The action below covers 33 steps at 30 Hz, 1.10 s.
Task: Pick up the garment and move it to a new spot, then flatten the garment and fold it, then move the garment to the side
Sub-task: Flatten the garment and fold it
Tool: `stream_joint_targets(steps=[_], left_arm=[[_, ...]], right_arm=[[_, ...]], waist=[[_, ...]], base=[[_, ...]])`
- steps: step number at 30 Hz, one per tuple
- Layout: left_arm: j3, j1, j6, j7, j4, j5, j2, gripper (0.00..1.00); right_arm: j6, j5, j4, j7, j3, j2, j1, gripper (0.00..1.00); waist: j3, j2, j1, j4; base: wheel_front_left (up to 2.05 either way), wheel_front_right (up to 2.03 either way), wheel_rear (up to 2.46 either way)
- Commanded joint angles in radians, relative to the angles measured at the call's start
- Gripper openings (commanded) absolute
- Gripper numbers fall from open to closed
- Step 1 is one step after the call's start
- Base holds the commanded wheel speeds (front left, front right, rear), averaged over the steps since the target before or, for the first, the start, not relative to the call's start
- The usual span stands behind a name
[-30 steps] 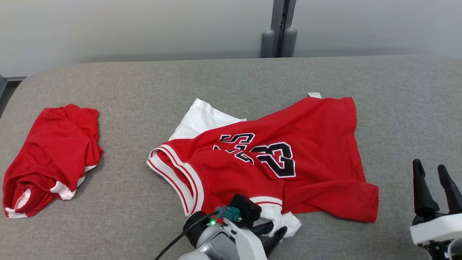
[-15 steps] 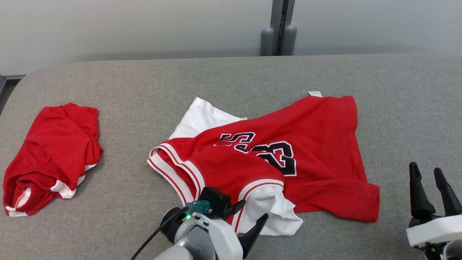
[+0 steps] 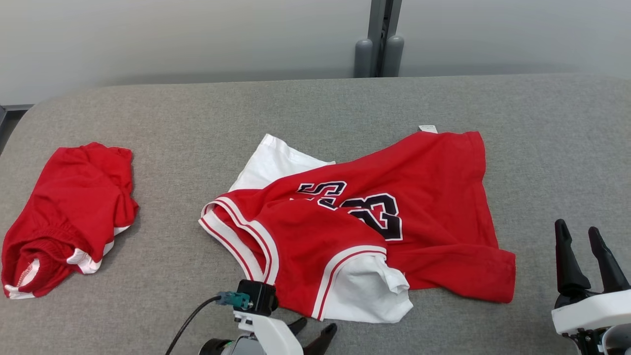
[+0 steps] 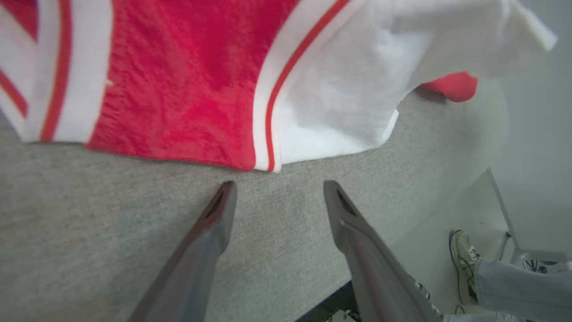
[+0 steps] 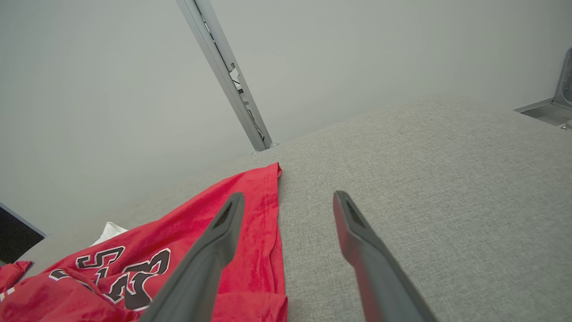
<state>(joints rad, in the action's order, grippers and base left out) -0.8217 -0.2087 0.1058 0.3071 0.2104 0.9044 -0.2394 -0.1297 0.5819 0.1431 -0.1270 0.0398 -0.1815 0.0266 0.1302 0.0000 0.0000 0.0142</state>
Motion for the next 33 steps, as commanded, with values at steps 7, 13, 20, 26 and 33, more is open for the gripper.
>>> stream_joint_targets(steps=[7, 13, 20, 26, 33], left_arm=[[0.087, -0.020, -0.025, -0.028, 0.126, 0.122, 0.080, 1.00], [0.133, -0.053, -0.042, -0.046, 0.212, 0.170, 0.112, 0.00], [0.143, -0.056, -0.061, -0.050, 0.195, 0.167, 0.077, 0.00], [0.183, -0.012, -0.014, 0.010, 0.072, 0.185, -0.043, 0.00], [0.228, 0.039, 0.037, 0.133, -0.058, 0.236, -0.202, 0.00]], right_arm=[[-0.002, 0.003, 0.005, -0.005, -0.002, -0.007, 0.007, 1.00], [-0.002, -0.002, 0.009, -0.007, -0.002, -0.006, 0.013, 1.00], [-0.002, -0.007, 0.016, -0.008, 0.006, -0.007, -0.003, 1.00], [-0.002, -0.009, 0.016, -0.005, 0.015, -0.006, -0.017, 1.00], [-0.002, -0.011, 0.015, 0.006, 0.014, -0.005, -0.020, 1.00]], waist=[[0.003, 0.0000, 0.0000, -0.027], [0.011, 0.0000, 0.0000, -0.033], [-0.002, 0.0000, 0.0000, -0.021], [-0.017, 0.0000, 0.0000, 0.001], [-0.021, 0.0000, 0.0000, 0.011]], base=[[0.00, 0.00, 0.00], [0.00, 0.00, 0.00], [0.00, 0.00, 0.00], [0.00, 0.00, 0.00], [0.00, 0.00, 0.00]])
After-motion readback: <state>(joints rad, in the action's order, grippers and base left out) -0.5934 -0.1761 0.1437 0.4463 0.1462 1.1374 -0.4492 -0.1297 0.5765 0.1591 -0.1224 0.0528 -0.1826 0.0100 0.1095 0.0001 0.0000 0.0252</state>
